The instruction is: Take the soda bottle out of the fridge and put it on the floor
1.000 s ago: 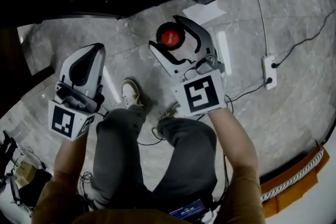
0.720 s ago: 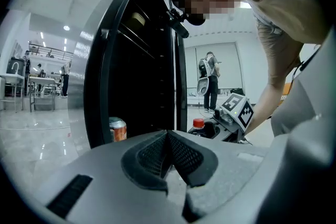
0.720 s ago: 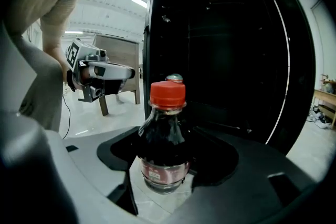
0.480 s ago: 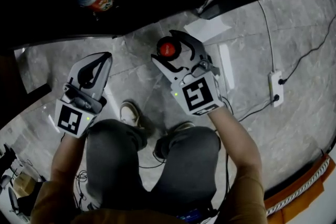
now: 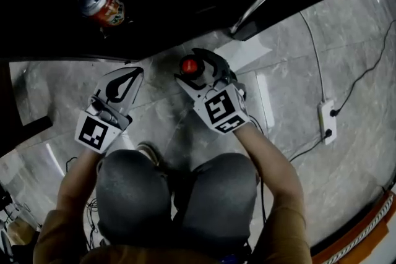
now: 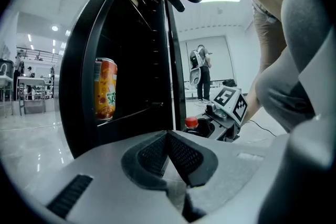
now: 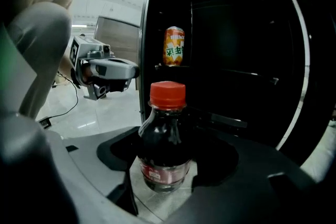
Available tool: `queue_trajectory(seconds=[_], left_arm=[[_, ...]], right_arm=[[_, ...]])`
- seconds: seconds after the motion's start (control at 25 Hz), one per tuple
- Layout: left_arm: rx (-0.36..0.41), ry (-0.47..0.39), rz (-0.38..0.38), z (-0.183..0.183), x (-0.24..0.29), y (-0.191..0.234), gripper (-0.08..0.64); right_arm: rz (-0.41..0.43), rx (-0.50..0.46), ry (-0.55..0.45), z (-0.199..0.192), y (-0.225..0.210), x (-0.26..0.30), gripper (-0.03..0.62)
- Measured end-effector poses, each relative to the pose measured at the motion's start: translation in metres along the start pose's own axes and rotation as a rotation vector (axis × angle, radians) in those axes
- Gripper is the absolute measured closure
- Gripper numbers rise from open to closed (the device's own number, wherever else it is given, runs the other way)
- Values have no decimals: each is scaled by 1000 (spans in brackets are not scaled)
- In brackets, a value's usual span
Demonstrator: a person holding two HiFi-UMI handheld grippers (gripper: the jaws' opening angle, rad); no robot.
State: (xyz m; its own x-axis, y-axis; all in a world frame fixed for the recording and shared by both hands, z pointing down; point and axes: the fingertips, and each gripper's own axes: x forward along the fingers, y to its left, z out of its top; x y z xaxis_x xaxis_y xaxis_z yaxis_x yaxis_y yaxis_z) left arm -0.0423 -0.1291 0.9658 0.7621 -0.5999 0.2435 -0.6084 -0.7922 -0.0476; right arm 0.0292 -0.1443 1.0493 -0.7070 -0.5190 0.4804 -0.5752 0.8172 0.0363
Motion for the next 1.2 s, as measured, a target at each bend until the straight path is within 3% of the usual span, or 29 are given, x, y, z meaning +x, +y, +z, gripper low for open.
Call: queue_trajectory(seconds=[0.44, 0.76, 1.2], left_arm=[[-26, 18, -35, -32, 12, -17, 558], [-53, 15, 10, -39, 3, -4, 558], [-41, 31, 5, -47, 13, -10, 558]], right_arm=[[-37, 21, 65, -61, 14, 13, 293], [-79, 36, 104, -85, 7, 33, 293], [-66, 6, 64, -80, 9, 31, 293]])
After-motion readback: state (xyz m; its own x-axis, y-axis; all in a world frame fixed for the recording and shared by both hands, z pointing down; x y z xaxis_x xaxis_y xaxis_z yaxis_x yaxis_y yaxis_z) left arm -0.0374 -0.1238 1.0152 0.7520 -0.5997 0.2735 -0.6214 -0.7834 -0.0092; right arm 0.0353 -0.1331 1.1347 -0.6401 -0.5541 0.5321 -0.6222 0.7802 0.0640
